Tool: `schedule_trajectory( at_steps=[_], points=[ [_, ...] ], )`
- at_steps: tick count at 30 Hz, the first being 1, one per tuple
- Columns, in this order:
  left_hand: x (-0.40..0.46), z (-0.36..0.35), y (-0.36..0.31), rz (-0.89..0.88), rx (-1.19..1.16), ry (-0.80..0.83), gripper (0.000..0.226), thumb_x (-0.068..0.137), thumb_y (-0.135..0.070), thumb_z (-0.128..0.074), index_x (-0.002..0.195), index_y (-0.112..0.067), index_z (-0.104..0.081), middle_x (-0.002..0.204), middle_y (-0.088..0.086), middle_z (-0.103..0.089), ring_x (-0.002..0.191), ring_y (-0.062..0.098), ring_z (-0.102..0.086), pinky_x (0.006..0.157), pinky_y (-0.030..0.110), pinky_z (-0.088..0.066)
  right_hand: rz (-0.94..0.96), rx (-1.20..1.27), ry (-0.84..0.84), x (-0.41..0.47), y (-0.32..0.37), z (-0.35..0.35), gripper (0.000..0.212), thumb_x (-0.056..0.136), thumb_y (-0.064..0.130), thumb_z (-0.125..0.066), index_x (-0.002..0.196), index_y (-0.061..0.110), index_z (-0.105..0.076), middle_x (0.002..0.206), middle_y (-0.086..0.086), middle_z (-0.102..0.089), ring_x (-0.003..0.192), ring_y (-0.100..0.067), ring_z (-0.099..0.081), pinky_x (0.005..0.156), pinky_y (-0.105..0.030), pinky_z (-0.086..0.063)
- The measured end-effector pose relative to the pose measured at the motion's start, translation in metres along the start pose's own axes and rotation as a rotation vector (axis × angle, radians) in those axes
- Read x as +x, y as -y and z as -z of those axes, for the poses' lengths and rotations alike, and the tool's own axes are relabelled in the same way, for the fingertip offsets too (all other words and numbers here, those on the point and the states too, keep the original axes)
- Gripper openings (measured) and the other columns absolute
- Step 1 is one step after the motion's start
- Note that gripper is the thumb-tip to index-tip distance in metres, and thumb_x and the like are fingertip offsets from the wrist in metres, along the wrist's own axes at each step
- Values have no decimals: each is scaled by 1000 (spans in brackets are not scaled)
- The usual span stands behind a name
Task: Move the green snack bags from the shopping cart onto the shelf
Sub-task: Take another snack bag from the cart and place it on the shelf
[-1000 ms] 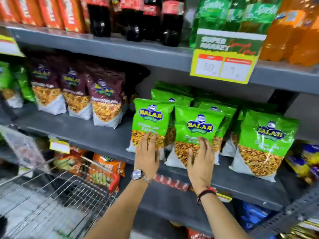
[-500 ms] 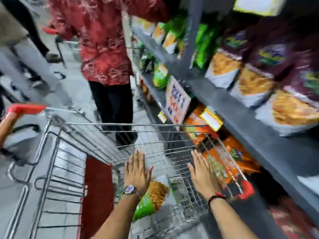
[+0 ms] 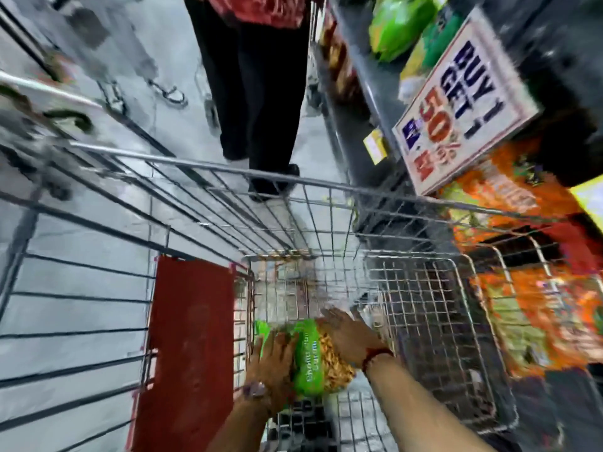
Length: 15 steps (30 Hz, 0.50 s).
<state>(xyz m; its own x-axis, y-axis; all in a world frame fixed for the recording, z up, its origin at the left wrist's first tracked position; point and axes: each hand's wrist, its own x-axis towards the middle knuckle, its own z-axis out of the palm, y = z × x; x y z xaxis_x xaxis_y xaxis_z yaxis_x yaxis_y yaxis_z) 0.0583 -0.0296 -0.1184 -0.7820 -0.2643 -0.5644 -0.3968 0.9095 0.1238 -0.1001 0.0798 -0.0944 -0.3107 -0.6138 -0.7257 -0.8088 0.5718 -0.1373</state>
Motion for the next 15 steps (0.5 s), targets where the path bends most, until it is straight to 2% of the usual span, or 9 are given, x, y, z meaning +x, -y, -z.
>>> schedule_trajectory(
  at_steps=[1,3,4,5,7,10,12,13,15],
  points=[
    [1,-10,-2,1,32,25,105,46,-69,-49,131,-9,-35,128,18,-56,106,27,-63,112,45,-1,80,3,-50,6,-1,-7,67,68,27,-72,130,22,-46,143,-3,-45,132,-17,-42,106,-53,-37],
    [9,-29,1,-45,64,25,99,56,-52,-35,140,-10,-3,151,24,-9,118,28,-47,114,44,15,89,13,3,11,0,-15,63,89,12,-49,143,21,-18,156,-5,-14,143,-22,-13,116,-56,-12],
    [14,-31,0,-84,71,-55,93,59,-44,-30,139,-11,5,152,19,12,125,29,-34,113,45,18,74,24,-3,9,1,-17,62,91,13,-44,144,23,-14,157,-4,-12,143,-22,-11,116,-56,-10],
    [17,-34,-1,-87,69,-101,86,63,-36,-28,139,-13,7,151,14,22,134,32,-19,112,46,19,70,20,-38,6,1,-17,60,92,16,-44,144,23,-14,156,-4,-14,143,-21,-14,116,-55,-12],
    [27,-29,-9,-65,59,-191,74,73,-18,-26,139,-15,6,150,10,26,141,27,12,111,47,19,6,107,-100,-1,-4,-30,57,91,24,-45,142,23,-19,153,-6,-24,140,-22,-24,114,-53,-20],
    [42,-8,-29,-14,-11,-399,69,76,0,-18,140,-21,1,150,4,28,139,20,23,110,47,23,-301,305,-143,-34,-14,-56,50,88,28,-48,136,20,-34,149,-13,-31,135,-29,-31,112,-50,-28],
    [50,4,-32,96,-137,-430,66,79,-1,-22,140,-21,-5,153,6,21,141,20,13,112,46,16,-562,602,-63,-45,-3,-68,49,92,27,-43,136,9,-31,146,-19,-34,133,-32,-36,110,-45,-34],
    [52,3,-33,142,-176,-446,59,85,-5,-26,140,-18,-9,154,10,11,143,21,0,114,46,7,-651,752,-56,-51,2,-77,46,93,28,-43,132,5,-34,140,-20,-42,127,-32,-44,104,-42,-41],
    [52,8,-33,273,-382,-244,61,90,-25,-40,140,-14,-8,153,15,-9,139,26,-19,113,43,-14,-673,917,-16,-50,10,-76,39,92,32,-46,119,3,-43,127,-20,-56,115,-32,-55,93,-37,-48]
  ],
)
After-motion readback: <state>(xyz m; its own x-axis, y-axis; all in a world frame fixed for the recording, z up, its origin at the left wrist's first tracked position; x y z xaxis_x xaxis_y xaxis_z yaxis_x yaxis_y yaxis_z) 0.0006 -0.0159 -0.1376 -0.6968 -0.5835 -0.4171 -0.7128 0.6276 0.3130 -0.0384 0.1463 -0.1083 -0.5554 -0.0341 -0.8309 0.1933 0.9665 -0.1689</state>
